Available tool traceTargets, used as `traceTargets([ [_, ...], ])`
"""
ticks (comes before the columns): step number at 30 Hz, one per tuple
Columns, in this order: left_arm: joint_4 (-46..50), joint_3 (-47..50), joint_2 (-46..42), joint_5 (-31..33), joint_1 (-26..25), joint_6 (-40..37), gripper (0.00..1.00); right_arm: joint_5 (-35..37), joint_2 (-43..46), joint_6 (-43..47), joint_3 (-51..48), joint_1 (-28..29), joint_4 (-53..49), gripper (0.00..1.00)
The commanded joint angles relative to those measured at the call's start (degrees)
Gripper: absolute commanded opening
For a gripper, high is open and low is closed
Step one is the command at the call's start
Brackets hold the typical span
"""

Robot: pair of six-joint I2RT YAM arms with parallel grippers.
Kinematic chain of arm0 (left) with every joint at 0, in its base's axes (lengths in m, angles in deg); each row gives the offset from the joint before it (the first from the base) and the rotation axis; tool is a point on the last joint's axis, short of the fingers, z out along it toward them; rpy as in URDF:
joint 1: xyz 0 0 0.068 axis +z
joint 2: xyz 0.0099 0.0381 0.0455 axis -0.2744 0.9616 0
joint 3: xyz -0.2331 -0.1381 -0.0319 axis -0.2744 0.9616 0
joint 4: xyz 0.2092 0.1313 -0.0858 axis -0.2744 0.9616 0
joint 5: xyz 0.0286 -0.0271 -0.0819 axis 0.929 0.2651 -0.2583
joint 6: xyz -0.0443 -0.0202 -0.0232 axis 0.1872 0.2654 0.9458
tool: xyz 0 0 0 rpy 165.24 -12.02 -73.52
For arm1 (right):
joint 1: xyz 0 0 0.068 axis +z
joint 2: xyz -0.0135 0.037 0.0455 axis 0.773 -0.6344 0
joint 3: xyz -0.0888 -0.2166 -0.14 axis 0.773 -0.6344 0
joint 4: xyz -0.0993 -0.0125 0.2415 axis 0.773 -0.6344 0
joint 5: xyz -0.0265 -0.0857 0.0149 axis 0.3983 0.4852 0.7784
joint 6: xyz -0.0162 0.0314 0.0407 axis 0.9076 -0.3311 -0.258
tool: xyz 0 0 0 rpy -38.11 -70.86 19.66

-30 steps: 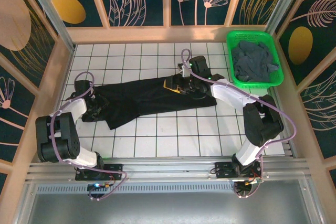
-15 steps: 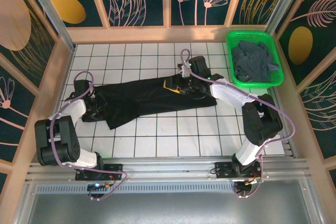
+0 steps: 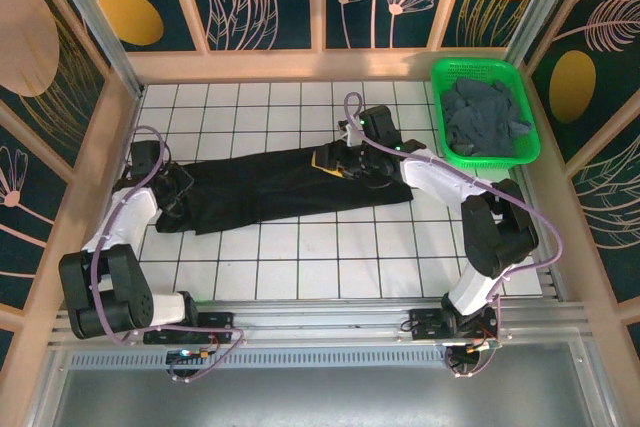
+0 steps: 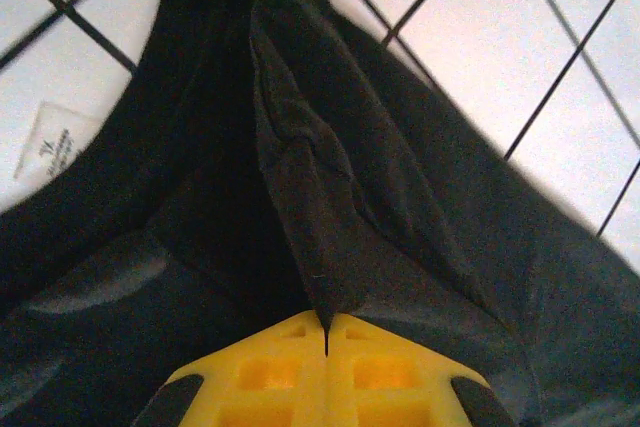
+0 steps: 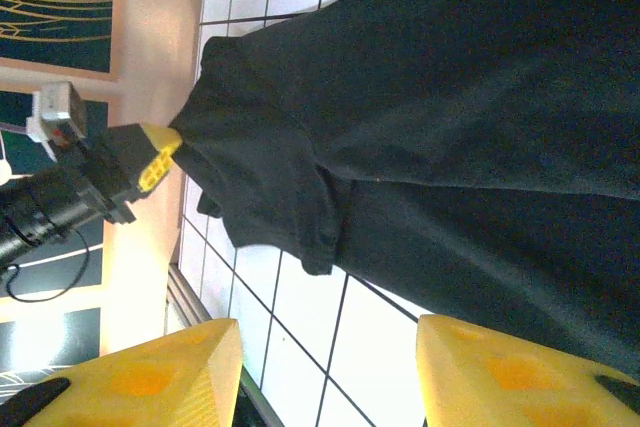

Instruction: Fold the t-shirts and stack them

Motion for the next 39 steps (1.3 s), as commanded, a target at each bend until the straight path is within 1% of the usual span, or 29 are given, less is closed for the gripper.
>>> traceTargets([
  [1,2.7,-5.0,2.1,3.7,0.3,2.6,0.00,0.8,-0.1,1.4,1.4,0.0,-1.1,0.50],
  [5,3.2,-7.7,5.7,4.1,0.3,1.8,0.00,0.8,0.5,1.4,0.7,-0.2,-0.9,0.50],
  [10,4.1,-12.9,12.6,4.6,0.3,-0.9,0.00,1.3,1.0,1.2,-0.3,-0.4,-0.8,0.50],
  [16,3.7,-17.0,21.1,9.6,0.3,-3.8,0.00,3.2,2.1,1.1,-1.9,-0.7,-1.0,0.49],
  [19,3.5,-17.7,26.7,11.9,0.3,-4.5,0.00,4.6,2.9,1.0,-2.7,-1.2,-1.1,0.49],
  [23,3.3,-18.4,30.7,12.6,0.3,-4.6,0.00,6.9,4.1,1.2,-3.8,-2.1,-1.5,0.47],
  [24,3.3,-18.6,31.3,12.6,0.3,-4.6,0.02,7.8,4.4,1.2,-4.3,-2.4,-1.7,0.46],
  [25,3.4,-18.8,31.6,12.6,0.3,-4.6,0.10,8.7,4.7,1.3,-4.7,-2.9,-1.8,0.45],
  [28,4.3,-19.1,30.2,13.9,0.3,-4.4,0.34,11.8,5.5,1.6,-5.8,-4.6,-2.4,0.44],
  [29,4.6,-19.1,28.9,14.9,0.2,-4.2,0.39,12.8,5.6,1.7,-6.1,-5.4,-2.6,0.43],
  [30,5.3,-18.9,26.9,16.5,0.2,-3.7,0.43,13.2,5.5,1.9,-6.4,-6.5,-2.6,0.43],
  [32,6.0,-18.0,22.0,19.6,0.2,-2.5,0.48,14.5,4.9,2.4,-6.2,-8.7,-3.1,0.40],
  [33,6.0,-17.0,17.5,20.5,0.1,-1.3,0.51,15.4,4.4,3.0,-5.5,-9.9,-3.9,0.37],
  [34,5.8,-15.9,14.3,20.0,0.2,0.0,0.51,16.4,3.6,3.7,-4.7,-11.1,-4.7,0.33],
  [35,5.5,-14.9,12.1,18.0,0.2,1.6,0.49,17.1,2.7,4.3,-3.8,-12.0,-5.4,0.29],
  [36,4.5,-13.7,10.3,14.2,0.0,3.5,0.45,17.9,1.7,4.9,-3.0,-13.0,-6.1,0.25],
  [37,4.2,-12.9,9.4,11.1,-0.3,5.6,0.43,18.3,0.3,5.6,-1.8,-13.9,-6.7,0.23],
  [39,3.7,-11.7,9.1,7.3,-1.9,9.2,0.37,19.4,-3.0,7.5,0.5,-15.0,-8.0,0.22],
])
